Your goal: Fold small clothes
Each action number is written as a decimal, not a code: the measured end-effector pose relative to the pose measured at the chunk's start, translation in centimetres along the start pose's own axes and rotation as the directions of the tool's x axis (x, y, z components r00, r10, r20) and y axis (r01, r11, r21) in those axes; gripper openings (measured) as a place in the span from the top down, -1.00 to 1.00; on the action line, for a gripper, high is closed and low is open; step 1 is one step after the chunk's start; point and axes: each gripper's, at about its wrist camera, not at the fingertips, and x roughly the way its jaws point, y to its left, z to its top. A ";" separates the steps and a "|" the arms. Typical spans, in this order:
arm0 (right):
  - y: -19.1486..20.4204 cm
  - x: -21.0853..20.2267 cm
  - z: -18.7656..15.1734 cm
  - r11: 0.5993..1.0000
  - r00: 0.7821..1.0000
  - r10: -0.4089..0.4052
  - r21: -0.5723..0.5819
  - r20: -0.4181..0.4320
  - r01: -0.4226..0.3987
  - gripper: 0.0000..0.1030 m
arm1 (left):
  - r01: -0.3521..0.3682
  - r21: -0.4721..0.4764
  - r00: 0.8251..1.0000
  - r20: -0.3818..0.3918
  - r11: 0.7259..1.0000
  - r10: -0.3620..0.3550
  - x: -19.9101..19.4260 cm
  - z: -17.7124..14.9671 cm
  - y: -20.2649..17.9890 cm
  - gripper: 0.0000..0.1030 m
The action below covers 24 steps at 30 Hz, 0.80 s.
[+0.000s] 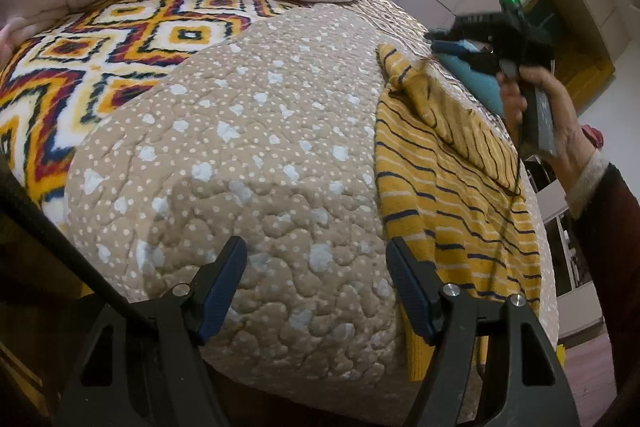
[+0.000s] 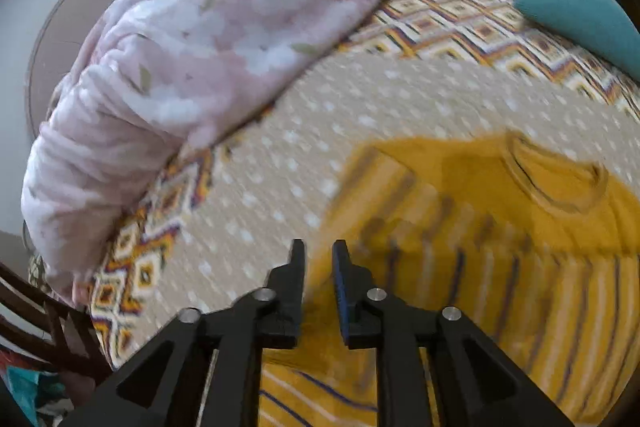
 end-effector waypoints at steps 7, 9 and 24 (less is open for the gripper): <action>-3.8 -6.1 -1.3 0.990 0.987 -0.137 -0.004 0.079 0.138 -0.15 | 0.001 -0.008 1.000 0.003 1.000 -0.001 -0.4 -0.2 0.1 -0.38; -8.2 -8.5 -3.2 0.970 0.968 -0.240 0.066 0.070 0.236 -0.15 | 0.003 -0.002 1.000 0.000 1.000 -0.003 -0.4 -0.4 -0.2 -0.38; -23.2 -11.1 -12.3 0.879 0.936 -0.351 0.337 -0.021 0.337 0.79 | -0.104 0.117 0.995 0.020 0.988 0.102 -1.5 -1.0 -4.8 -0.38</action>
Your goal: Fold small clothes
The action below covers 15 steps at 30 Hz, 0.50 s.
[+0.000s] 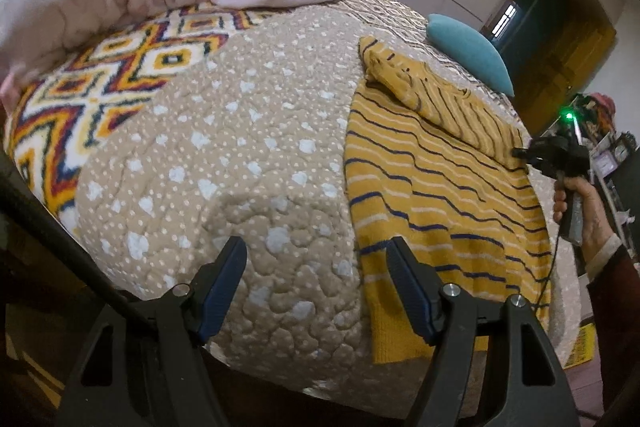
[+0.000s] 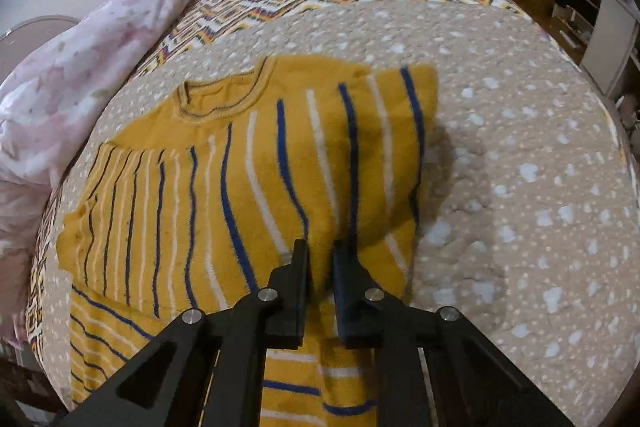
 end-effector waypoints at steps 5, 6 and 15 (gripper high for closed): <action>-2.8 0.2 0.3 0.989 0.991 -0.131 0.065 0.001 0.131 0.75 | -0.012 -0.008 1.000 -0.004 1.000 0.012 0.4 1.0 0.0 -0.38; -2.9 0.1 0.2 0.992 0.994 -0.105 0.070 -0.001 0.105 0.66 | -0.008 -0.007 1.000 -0.002 1.000 0.008 0.5 1.2 -0.1 -0.38; -3.8 -8.3 -6.1 0.988 0.983 0.144 0.032 0.113 -0.149 -0.06 | 0.088 0.069 0.995 -0.061 0.994 -0.084 3.2 2.4 -1.0 -0.48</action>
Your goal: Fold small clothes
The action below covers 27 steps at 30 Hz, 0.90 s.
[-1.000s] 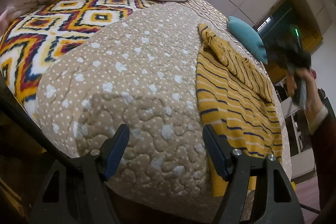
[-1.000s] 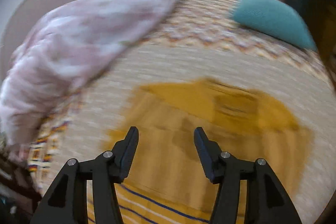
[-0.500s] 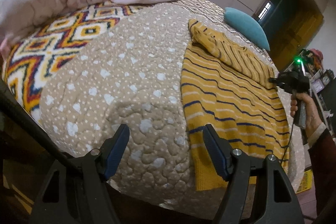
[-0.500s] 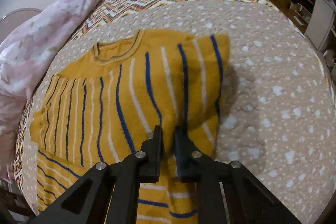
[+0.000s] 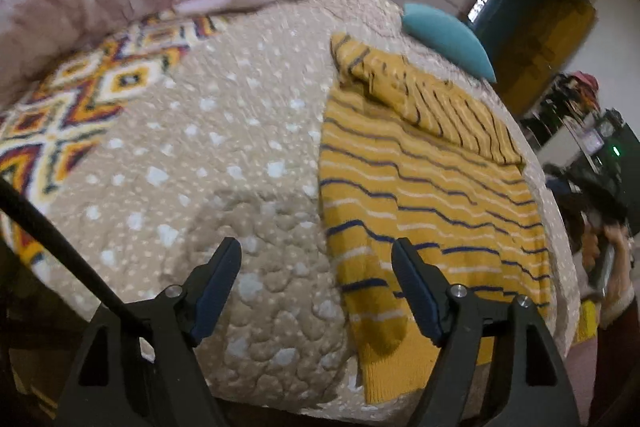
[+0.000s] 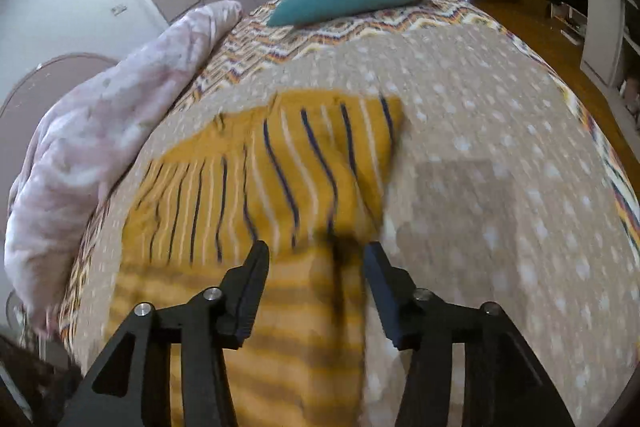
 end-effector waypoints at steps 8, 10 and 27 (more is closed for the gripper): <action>-1.6 -4.5 -12.3 0.982 0.976 0.187 0.020 -0.108 -0.186 -0.06 | 0.127 -0.118 0.986 -0.094 0.985 -0.138 2.5 0.3 1.1 -0.48; -1.1 -4.3 -14.7 0.979 0.971 0.202 0.019 -0.129 -0.202 -0.06 | 0.180 -0.144 0.975 -0.106 0.973 -0.196 2.9 0.3 0.5 -0.48; 0.2 -3.1 -22.3 0.847 0.868 0.496 0.227 -0.018 -0.480 -0.03 | 0.228 -0.107 0.955 -0.169 0.968 -0.243 4.2 -4.4 -5.1 0.61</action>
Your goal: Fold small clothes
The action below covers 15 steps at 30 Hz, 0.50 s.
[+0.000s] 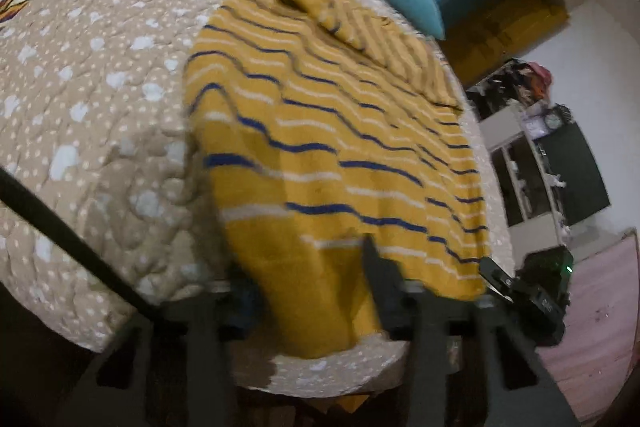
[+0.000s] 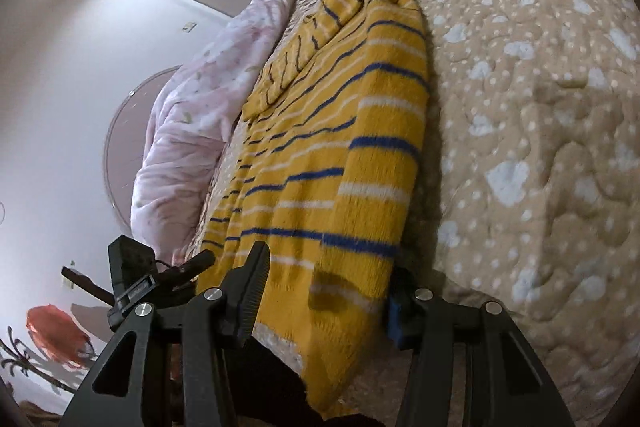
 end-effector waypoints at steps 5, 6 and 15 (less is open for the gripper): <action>0.8 1.4 -0.5 0.997 0.997 -0.074 0.003 0.022 0.074 0.55 | 0.027 -0.127 1.000 -0.010 0.992 -0.029 -0.1 0.5 2.3 0.84; 0.6 1.8 -0.6 0.995 0.995 -0.098 0.014 0.021 0.098 0.71 | 0.020 -0.127 1.000 -0.007 0.992 -0.021 -0.3 0.5 2.2 0.84; 3.2 -2.0 -0.5 1.000 1.000 -0.003 -0.021 0.014 0.003 0.82 | -0.097 0.071 0.978 0.195 0.993 0.081 -8.9 -1.4 -3.2 0.85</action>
